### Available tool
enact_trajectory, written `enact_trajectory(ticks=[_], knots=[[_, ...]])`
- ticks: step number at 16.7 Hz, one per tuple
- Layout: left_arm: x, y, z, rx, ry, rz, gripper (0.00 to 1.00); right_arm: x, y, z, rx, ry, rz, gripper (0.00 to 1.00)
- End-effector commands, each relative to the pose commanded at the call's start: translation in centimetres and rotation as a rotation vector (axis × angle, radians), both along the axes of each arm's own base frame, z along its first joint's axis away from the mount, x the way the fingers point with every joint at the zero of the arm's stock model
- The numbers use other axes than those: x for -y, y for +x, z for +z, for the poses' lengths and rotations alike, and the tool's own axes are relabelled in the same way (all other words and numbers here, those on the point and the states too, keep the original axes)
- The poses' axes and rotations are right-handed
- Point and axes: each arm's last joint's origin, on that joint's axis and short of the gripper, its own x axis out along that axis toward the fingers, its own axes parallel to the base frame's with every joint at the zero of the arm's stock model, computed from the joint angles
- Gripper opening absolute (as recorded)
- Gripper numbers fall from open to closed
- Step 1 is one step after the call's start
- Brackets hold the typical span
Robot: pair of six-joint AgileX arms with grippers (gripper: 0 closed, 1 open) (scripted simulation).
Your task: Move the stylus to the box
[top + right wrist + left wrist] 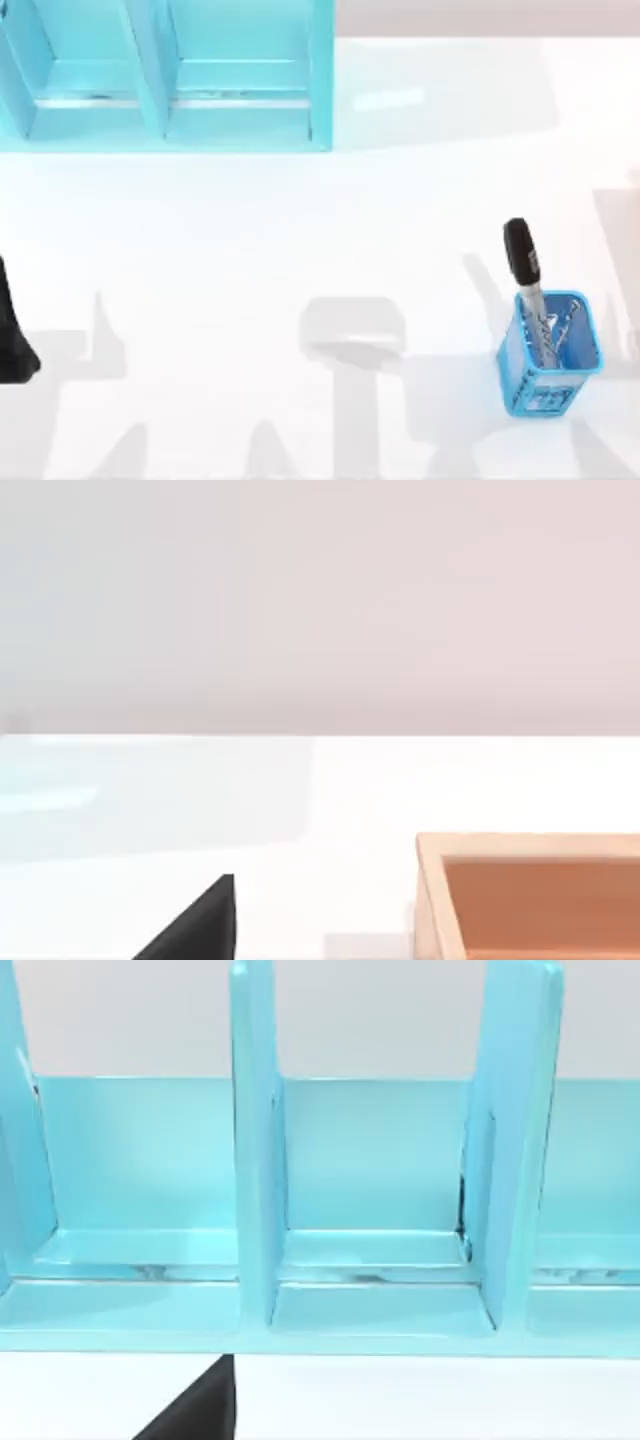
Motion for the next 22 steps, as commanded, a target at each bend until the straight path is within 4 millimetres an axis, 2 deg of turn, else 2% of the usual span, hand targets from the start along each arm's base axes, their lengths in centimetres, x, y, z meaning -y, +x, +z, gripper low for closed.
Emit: enact_trajectory(ticks=[4,7,11,16,19,22], knots=[[0.0,0.0,0.0,0.000,0.000,0.000,1.00,-0.1,0.0,0.6,-0.024,-0.033,0.038,1.00],[0.0,0.0,0.0,0.000,0.000,0.000,1.00,-0.5,0.5,1.6,-0.122,-0.116,0.168,1.00],[0.0,0.0,0.0,0.000,0.000,0.000,1.00,-0.9,2.6,1.8,-0.351,-0.166,0.431,1.00],[0.0,0.0,0.0,0.000,0.000,0.000,1.00,-1.1,5.6,1.2,-0.561,-0.120,0.720,1.00],[0.0,0.0,0.0,0.000,0.000,0.000,1.00,-1.0,6.6,1.0,-0.609,-0.083,0.816,1.00],[0.0,0.0,0.0,0.000,0.000,0.000,1.00,-0.9,6.8,1.0,-0.620,-0.068,0.838,1.00]])
